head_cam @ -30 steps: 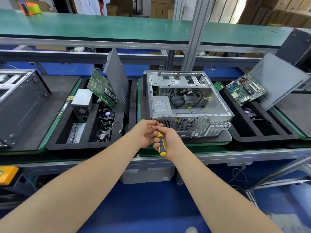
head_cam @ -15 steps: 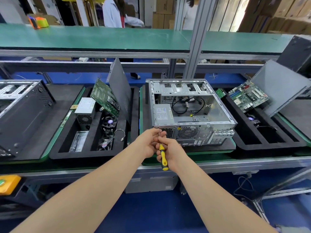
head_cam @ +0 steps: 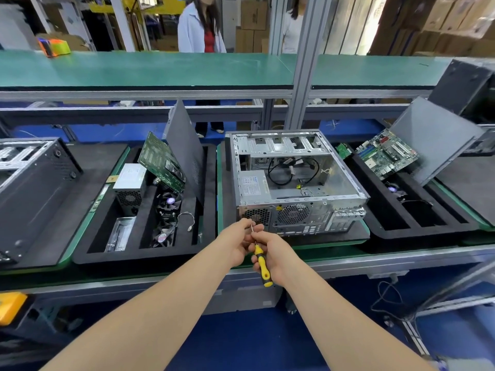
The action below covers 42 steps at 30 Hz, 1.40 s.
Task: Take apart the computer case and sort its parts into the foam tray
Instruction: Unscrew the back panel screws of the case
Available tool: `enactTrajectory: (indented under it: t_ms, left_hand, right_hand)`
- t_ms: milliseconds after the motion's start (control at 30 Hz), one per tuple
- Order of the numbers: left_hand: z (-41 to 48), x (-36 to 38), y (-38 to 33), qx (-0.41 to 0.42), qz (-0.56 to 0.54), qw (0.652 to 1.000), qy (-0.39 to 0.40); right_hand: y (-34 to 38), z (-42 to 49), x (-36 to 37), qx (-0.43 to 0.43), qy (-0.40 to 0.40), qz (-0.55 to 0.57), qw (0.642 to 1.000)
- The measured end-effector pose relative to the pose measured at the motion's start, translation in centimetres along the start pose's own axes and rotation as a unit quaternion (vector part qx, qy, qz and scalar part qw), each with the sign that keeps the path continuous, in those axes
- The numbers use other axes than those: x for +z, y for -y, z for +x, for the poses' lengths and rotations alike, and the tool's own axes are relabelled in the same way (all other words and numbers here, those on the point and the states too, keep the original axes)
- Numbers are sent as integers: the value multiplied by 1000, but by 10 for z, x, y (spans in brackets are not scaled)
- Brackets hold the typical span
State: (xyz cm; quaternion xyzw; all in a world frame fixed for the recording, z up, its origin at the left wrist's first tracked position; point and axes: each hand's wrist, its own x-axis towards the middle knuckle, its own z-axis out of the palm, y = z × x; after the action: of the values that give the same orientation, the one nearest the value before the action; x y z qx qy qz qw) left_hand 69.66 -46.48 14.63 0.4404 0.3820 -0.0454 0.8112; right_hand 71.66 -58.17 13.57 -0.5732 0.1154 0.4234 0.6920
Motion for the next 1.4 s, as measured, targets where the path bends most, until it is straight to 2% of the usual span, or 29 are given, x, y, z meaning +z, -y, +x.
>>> enactTrajectory:
  t_ms: [500,633,800,1000,1233,1400]
  left_hand:
    - [12,77,37,-60,17,998,8]
    - [21,107,52,-67,19,998,3]
    - [32,153,78,-82,58,995,26]
    - [46,223,107,-96,68,991,67]
    - [73,307,132,-99,42,993,51]
    - [95,354,143,-114,52,991,48]
  right_hand:
    - [6,-11,-83,1,-70,-21,997]
    - [17,-12,-117,-26,-99,-28,994]
    - [30,-6,-173,-73,-132,-13,989]
    - [50,1,-243,-80,-170,7,982]
    - [87,7,-325,-92,-187,11,978]
    - [114,17,-371,-63,-206,23,976]
